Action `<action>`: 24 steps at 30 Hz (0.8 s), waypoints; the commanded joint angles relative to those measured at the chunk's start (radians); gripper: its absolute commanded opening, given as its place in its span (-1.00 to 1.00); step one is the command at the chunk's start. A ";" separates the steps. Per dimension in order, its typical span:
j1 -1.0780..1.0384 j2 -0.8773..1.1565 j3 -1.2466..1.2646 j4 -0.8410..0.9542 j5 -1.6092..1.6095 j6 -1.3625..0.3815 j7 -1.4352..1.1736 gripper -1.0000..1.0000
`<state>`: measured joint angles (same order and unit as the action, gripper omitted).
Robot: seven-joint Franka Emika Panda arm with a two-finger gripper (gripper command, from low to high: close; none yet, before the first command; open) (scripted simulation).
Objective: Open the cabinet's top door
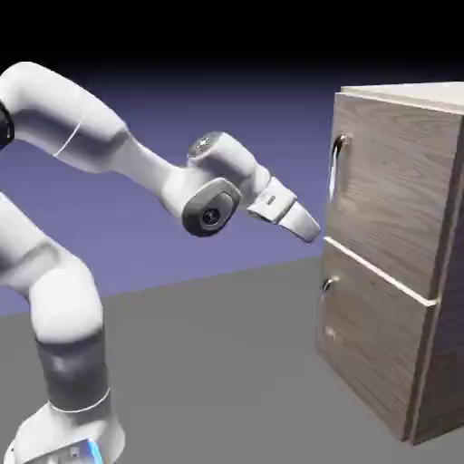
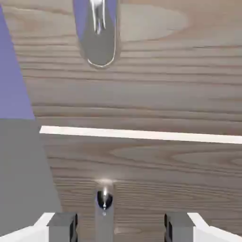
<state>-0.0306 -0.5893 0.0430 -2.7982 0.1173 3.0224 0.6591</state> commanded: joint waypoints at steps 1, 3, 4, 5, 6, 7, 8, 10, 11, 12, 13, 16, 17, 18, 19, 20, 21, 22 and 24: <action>-0.016 -0.007 0.016 0.004 0.044 -0.005 -0.030 0.00; -0.047 -0.021 0.048 0.013 0.131 -0.016 -0.091 0.00; -0.063 -0.029 0.064 0.017 0.174 -0.022 -0.122 0.00; -0.079 -0.036 0.080 0.022 0.218 -0.027 -0.152 0.00; -0.095 -0.043 0.096 0.026 0.261 -0.032 -0.182 0.00; -0.111 -0.050 0.111 0.031 0.305 -0.038 -0.213 0.00; -0.126 -0.057 0.127 0.035 0.348 -0.043 -0.243 0.00; -0.158 -0.072 0.159 0.044 0.435 -0.054 -0.304 0.00; -0.174 -0.079 0.175 0.048 0.479 -0.059 -0.334 0.00; -0.190 -0.086 0.191 0.052 0.522 -0.065 -0.364 0.00; -0.205 -0.093 0.207 0.057 0.566 -0.070 -0.395 0.00; -0.253 -0.115 0.255 0.070 0.696 -0.086 -0.486 0.00; -0.269 -0.122 0.271 0.074 0.740 -0.092 -0.516 0.00; -0.284 -0.129 0.287 0.078 0.783 -0.097 -0.547 0.00; -0.300 -0.136 0.303 0.083 0.827 -0.103 -0.577 0.00; -0.316 -0.143 0.319 0.087 0.870 -0.108 -0.607 0.00; -0.332 -0.150 0.334 0.092 0.914 -0.113 -0.638 0.00; -0.348 -0.158 0.350 0.096 0.957 -0.119 -0.668 0.00; -0.379 -0.172 0.382 0.105 1.044 -0.130 -0.729 0.00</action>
<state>-0.4098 -0.7611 0.4252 -2.6936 1.1613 2.8927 -0.0698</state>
